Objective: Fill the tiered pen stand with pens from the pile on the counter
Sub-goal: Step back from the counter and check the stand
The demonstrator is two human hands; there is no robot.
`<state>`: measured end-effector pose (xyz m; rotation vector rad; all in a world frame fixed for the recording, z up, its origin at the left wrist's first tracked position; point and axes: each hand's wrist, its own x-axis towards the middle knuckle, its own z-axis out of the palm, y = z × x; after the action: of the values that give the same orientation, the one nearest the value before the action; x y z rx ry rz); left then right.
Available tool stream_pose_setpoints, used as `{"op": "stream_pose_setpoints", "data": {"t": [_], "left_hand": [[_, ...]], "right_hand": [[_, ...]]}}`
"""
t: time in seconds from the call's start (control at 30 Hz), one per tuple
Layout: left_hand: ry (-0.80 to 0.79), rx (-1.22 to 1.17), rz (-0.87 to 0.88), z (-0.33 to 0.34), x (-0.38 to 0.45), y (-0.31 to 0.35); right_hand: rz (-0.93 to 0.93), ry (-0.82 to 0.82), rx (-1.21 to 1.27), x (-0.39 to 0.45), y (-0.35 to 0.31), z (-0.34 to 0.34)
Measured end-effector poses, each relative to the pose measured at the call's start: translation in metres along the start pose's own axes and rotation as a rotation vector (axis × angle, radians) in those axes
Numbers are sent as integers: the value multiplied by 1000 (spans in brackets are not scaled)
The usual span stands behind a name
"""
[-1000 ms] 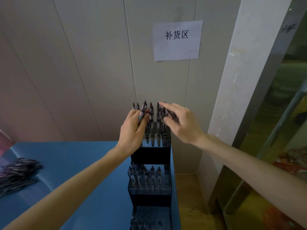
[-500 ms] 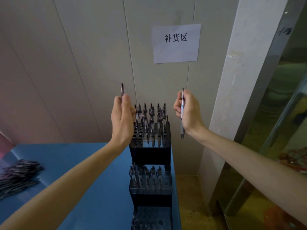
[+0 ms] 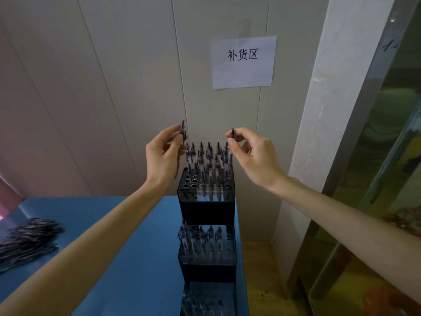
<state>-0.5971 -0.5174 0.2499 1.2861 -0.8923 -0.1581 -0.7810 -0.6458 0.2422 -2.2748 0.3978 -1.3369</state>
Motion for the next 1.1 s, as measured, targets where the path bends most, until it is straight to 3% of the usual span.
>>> {"op": "stream_pose_setpoints", "data": {"t": [0.37, 0.57, 0.83, 1.1], "left_hand": [[-85, 143, 105, 7, -10, 0], [-93, 182, 129, 4, -13, 0], [-67, 226, 165, -3, -7, 0], [-187, 376, 207, -1, -13, -15]], "right_hand": [[-8, 35, -49, 2, 1, 10], [-47, -100, -264, 8, 3, 17], [-71, -116, -464, 9, 11, 21], [9, -153, -202, 11, 18, 26]]}}
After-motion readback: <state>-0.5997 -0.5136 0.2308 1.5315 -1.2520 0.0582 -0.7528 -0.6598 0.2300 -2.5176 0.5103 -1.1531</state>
